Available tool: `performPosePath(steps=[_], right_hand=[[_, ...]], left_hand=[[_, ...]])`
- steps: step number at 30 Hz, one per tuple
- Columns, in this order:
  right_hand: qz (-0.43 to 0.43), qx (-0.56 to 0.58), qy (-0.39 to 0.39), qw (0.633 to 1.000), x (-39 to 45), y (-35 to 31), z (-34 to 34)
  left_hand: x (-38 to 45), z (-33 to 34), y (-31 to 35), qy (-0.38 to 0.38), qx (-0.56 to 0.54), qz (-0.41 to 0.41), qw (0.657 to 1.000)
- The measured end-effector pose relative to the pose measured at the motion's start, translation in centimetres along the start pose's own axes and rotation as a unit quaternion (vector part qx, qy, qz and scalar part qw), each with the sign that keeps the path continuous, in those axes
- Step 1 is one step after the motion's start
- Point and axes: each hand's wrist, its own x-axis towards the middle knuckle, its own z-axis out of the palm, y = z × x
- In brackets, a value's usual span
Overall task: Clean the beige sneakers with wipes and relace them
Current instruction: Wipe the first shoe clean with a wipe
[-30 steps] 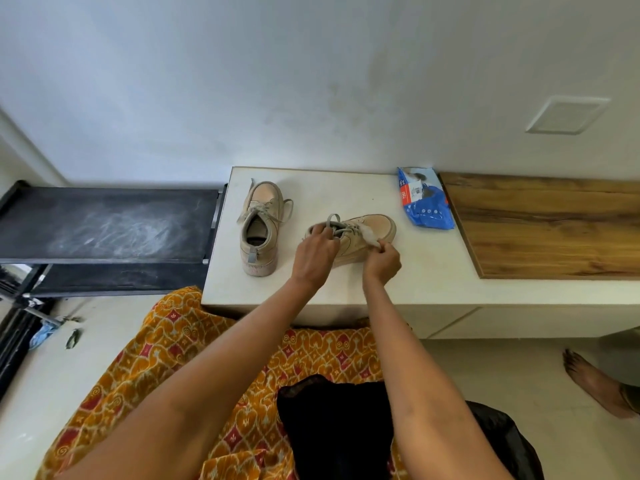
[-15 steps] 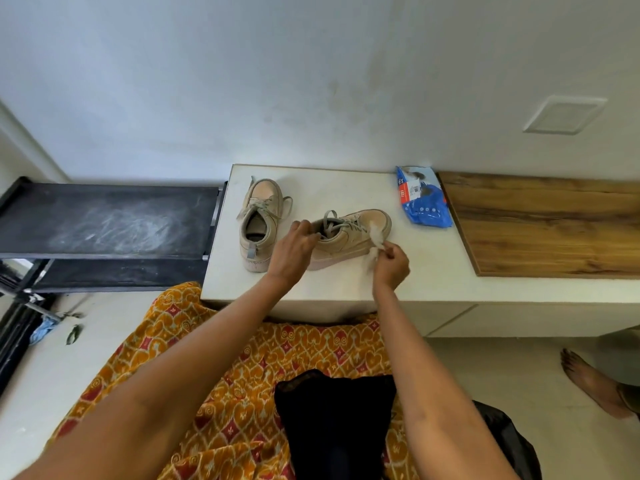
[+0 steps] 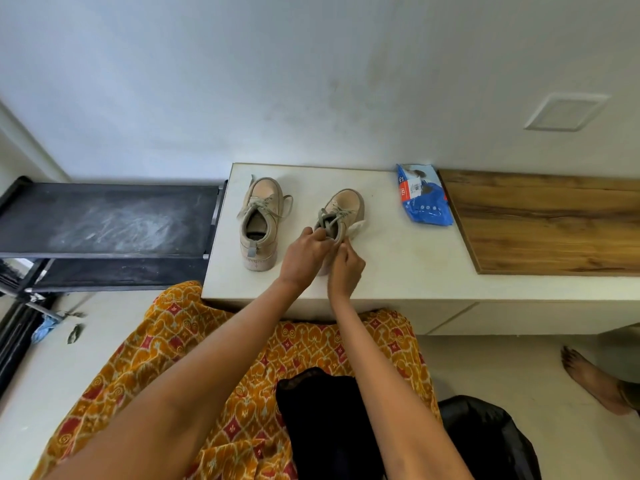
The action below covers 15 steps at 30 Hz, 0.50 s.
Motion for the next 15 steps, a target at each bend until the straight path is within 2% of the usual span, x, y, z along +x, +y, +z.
performPosePath(steps=[4,9,13,15], right_hand=[[0.023,0.005,-0.04,0.999,-1.4,0.3,-1.5],[0.024,-0.044,-0.106,0.993,2.1,-1.4,-1.4],[0.119,-0.065,-0.118,0.984,5.7,-2.1,-1.6],[0.119,-0.082,-0.124,0.982,6.0,-0.7,-1.7]], left_hand=[[-0.1,0.6,-0.5,0.002,-0.003,0.001,1.0],[0.3,0.8,-0.9,-0.001,-0.011,0.003,1.0],[0.1,0.6,-0.6,-0.002,-0.019,-0.009,1.0],[0.0,0.6,-0.4,0.005,-0.014,-0.007,1.0]])
